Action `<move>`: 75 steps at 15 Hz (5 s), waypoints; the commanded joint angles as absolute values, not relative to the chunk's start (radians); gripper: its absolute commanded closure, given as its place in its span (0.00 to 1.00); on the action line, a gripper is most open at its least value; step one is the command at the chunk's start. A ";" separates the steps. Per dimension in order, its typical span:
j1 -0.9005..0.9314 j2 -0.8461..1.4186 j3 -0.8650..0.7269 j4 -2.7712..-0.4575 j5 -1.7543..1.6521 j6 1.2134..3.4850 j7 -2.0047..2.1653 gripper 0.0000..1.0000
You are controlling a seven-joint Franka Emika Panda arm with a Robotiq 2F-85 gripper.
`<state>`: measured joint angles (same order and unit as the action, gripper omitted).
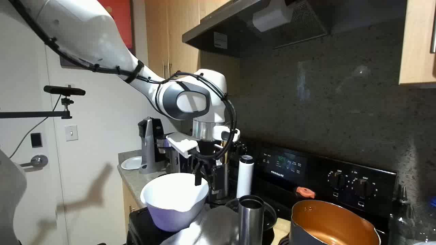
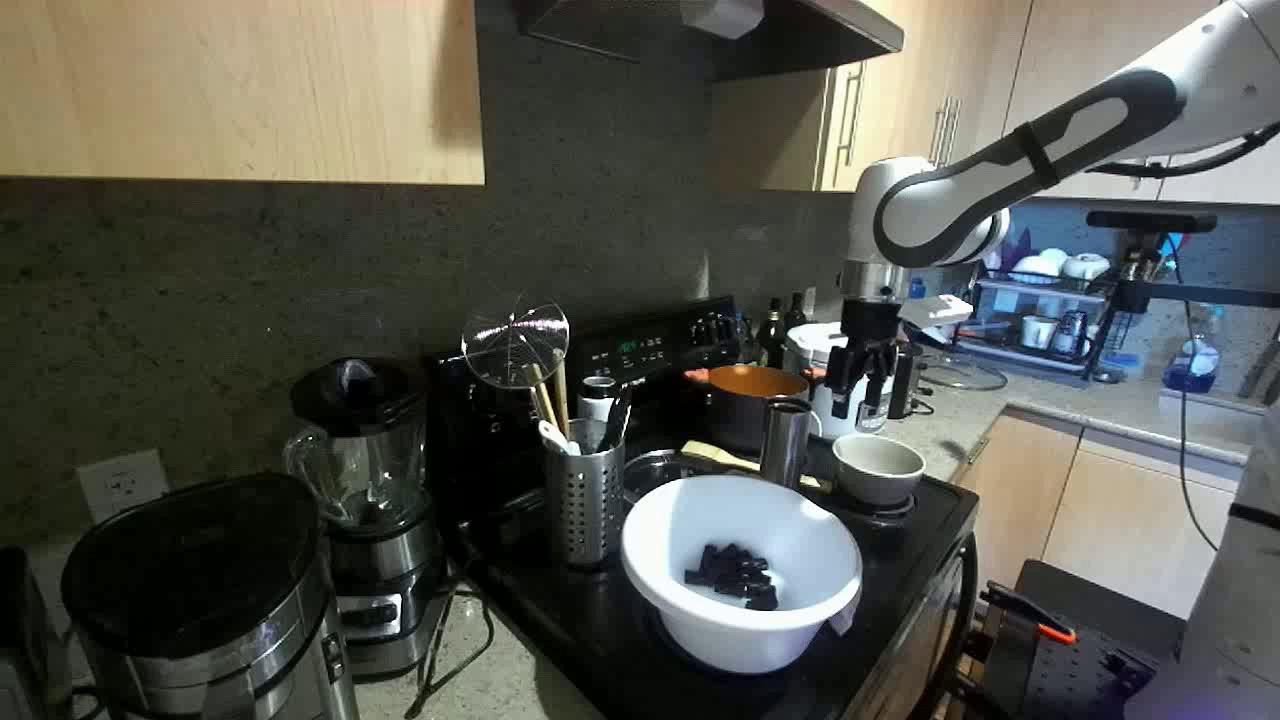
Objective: Put the glass lid on the grey pot
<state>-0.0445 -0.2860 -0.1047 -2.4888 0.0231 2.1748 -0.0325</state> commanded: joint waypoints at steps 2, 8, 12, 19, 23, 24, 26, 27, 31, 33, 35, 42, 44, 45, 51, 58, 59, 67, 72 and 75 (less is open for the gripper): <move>-0.054 -0.286 -0.096 -2.488 0.026 2.173 -0.035 0.00; -0.028 -0.218 -0.031 -2.393 0.069 2.092 0.140 0.00; -0.013 -0.125 0.021 -2.264 0.133 2.101 0.357 0.00; -0.009 0.073 0.029 -2.100 0.047 2.229 0.794 0.00; 0.014 0.178 0.005 -2.081 -0.013 2.341 0.945 0.00; 0.020 0.204 -0.002 -2.080 -0.026 2.378 0.977 0.00; 0.038 0.252 -0.020 -2.077 -0.034 2.462 1.041 0.00; 0.050 0.274 -0.034 -2.076 -0.046 2.510 1.080 0.00; 0.107 0.369 -0.098 -2.052 -0.109 2.628 1.199 0.00; 0.136 0.416 -0.133 -2.032 -0.136 2.660 1.247 0.00; 0.164 0.466 -0.165 -2.003 -0.152 2.674 1.288 0.00; 0.226 0.579 -0.211 -1.900 -0.147 2.667 1.342 0.00; 0.244 0.589 -0.222 -1.880 -0.152 2.663 1.350 0.26; 0.251 0.593 -0.227 -1.871 -0.153 2.662 1.351 0.29; 0.279 0.606 -0.257 -1.854 -0.163 2.667 1.354 0.69; 0.276 0.614 -0.264 -1.876 -0.163 2.667 1.347 0.97; 0.277 0.614 -0.264 -1.879 -0.163 2.668 1.348 0.96; 0.275 0.570 -0.260 -1.876 -0.156 2.614 1.339 0.96; 0.274 0.504 -0.260 -1.866 -0.164 2.541 1.341 0.96; 0.264 0.457 -0.250 -1.849 -0.171 2.494 1.343 0.96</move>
